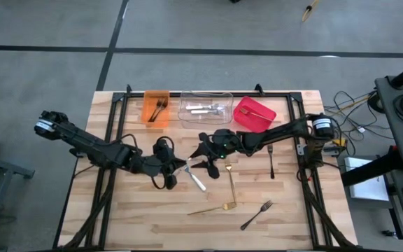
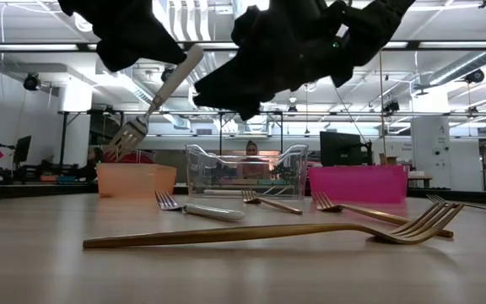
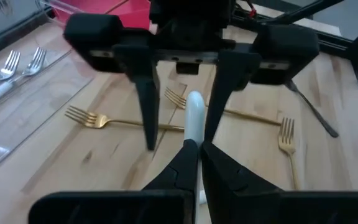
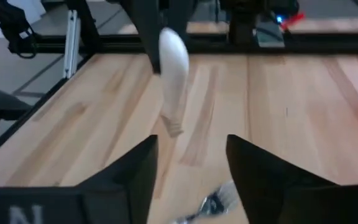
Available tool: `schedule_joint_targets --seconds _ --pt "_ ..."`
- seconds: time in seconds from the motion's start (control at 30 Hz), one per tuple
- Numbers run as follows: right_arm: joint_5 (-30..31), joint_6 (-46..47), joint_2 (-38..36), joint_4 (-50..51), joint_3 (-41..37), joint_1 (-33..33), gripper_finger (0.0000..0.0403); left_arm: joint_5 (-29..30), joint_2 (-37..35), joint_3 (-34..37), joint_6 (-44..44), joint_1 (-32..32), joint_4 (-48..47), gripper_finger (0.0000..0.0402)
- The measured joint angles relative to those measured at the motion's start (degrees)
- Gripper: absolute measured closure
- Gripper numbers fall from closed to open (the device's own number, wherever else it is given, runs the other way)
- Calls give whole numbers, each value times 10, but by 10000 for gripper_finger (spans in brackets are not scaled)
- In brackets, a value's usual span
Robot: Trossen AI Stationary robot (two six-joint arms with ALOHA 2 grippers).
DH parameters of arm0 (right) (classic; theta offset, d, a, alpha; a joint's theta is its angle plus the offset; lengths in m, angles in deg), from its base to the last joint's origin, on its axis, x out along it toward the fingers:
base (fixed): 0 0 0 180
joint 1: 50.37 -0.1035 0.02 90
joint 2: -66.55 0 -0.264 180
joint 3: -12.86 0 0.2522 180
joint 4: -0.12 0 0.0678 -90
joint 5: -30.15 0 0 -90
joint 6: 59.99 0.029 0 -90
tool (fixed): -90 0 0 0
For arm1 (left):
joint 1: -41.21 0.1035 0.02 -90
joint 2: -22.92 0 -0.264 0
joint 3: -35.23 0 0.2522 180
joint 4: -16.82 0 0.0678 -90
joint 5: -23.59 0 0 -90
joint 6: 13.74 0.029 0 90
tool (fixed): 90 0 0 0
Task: Sort silverware by color (type)
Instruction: Put the white fork into the transparent bin
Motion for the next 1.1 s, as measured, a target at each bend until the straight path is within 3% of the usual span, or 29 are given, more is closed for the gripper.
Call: schedule_joint_targets --seconds 0.17,0.33,0.57,0.8,0.97,1.1 --pt "-14 -25 25 -37 20 0 192 0 0 0 4 1 10 401" --pt "-56 -31 46 -66 41 0 200 0 1 1 4 2 12 401" --pt "-64 -31 64 -72 60 0 253 0 1 2 12 2 25 401" --pt "-64 -25 63 -73 60 0 373 1 1 3 19 3 25 401" --pt "-60 -1 62 -70 60 1 378 5 0 3 16 4 25 400" --pt "-55 4 58 -55 60 3 378 5 -9 3 21 4 26 372"
